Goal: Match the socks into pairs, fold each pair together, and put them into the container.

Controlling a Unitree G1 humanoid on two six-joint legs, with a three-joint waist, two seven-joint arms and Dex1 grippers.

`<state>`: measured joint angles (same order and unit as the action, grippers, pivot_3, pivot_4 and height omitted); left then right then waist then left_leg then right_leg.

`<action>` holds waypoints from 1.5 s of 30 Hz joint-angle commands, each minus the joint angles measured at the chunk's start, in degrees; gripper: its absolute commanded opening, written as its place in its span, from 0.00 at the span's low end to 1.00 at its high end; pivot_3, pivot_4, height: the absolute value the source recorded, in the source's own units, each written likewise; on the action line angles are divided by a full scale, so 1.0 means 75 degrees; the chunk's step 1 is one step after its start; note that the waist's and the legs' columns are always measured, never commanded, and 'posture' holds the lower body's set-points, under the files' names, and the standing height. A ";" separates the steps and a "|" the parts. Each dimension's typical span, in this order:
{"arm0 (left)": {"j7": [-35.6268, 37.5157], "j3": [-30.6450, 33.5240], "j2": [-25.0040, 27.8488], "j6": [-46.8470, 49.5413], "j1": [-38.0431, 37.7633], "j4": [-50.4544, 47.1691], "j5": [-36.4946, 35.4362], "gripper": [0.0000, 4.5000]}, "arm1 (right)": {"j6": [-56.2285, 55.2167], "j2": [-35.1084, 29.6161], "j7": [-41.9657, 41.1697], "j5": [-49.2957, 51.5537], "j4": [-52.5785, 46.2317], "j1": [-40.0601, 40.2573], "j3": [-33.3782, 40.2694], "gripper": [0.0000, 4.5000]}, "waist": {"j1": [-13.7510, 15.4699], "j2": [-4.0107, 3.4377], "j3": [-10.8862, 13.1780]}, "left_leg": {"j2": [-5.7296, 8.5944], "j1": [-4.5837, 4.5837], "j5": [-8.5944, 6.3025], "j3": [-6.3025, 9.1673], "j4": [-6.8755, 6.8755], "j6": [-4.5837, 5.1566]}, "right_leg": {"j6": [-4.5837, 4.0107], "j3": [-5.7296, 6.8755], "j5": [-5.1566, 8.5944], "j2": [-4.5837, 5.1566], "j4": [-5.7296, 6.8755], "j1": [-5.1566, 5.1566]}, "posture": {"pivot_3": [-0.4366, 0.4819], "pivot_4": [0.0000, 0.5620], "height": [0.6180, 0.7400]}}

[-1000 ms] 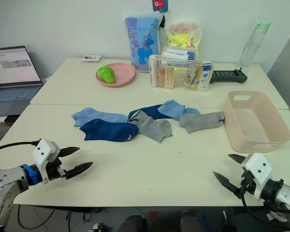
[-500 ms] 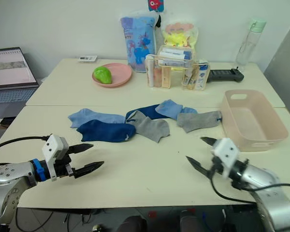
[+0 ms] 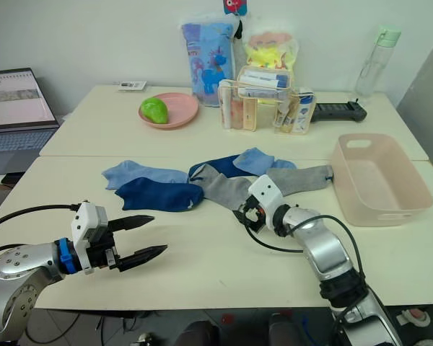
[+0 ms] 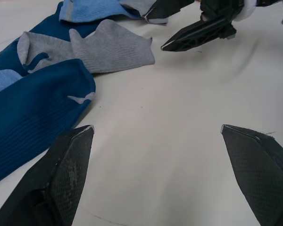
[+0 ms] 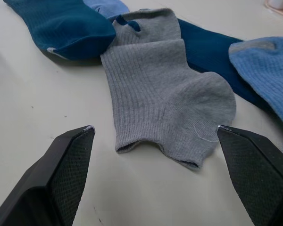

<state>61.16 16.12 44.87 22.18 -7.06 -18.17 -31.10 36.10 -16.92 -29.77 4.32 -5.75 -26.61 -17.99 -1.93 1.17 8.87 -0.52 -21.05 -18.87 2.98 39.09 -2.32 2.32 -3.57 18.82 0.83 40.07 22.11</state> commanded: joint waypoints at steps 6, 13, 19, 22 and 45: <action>0.0233 0.0064 -0.0036 -0.0460 -0.0043 -0.0004 -0.0088 1.00 | -0.0305 0.0720 0.0107 -0.0120 0.0953 -0.0689 0.0075 0.90 | -0.0035 -0.0001 0.0001 | -0.0005 -0.0001 0.0000 0.0000 -0.0003 0.0000 | 0.0000 0.0004 0.0000 -0.0001 0.0014 0.0013 | 0.48 0.27 0.69; 0.0245 -0.0032 -0.0042 -0.0549 0.0045 0.0071 -0.0043 1.00 | -0.0068 0.0800 0.0084 -0.0335 0.1439 -0.0784 -0.0123 0.39 | -0.0055 -0.0002 0.0001 | -0.0004 -0.0001 0.0000 -0.0001 -0.0002 0.0000 | -0.0001 0.0015 0.0000 0.0002 0.0014 0.0014 | 0.48 0.27 0.69; 0.0187 -0.0047 -0.0043 -0.0489 0.0010 -0.0086 -0.0079 1.00 | -0.0348 0.0691 0.0331 -0.0698 0.1214 -0.0574 -0.0207 0.01 | -0.0058 -0.0001 0.0000 | -0.0004 0.0000 0.0000 -0.0001 -0.0003 0.0000 | -0.0001 0.0012 0.0000 0.0004 0.0019 0.0014 | 0.48 0.27 0.69; 0.0168 -0.0069 -0.0040 -0.0465 0.0064 -0.0086 -0.0097 1.00 | -0.0453 0.0768 0.0284 -0.0641 0.1023 -0.0541 -0.0146 0.01 | -0.0059 -0.0002 0.0001 | -0.0003 0.0000 0.0000 -0.0002 -0.0003 0.0000 | -0.0001 0.0012 0.0000 0.0005 0.0018 0.0014 | 0.48 0.27 0.69; 0.0299 -0.0303 0.0154 -0.0624 0.0153 -0.0001 0.0197 1.00 | 0.1368 -0.2803 -0.2236 0.1435 -0.3883 0.2009 0.0996 0.01 | 0.0027 -0.0008 0.0005 | -0.0001 -0.0017 -0.0001 0.0012 -0.0006 0.0002 | 0.0000 0.0019 0.0000 0.0011 -0.0009 0.0009 | 0.48 0.27 0.69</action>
<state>63.02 13.96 45.31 18.39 -6.22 -17.16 -29.80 46.78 -36.60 -44.38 13.43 -31.40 -12.22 -11.98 -1.72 1.11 8.91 -0.51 -21.17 -18.88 3.06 39.05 -2.30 2.32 -3.43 18.82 0.92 39.99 22.14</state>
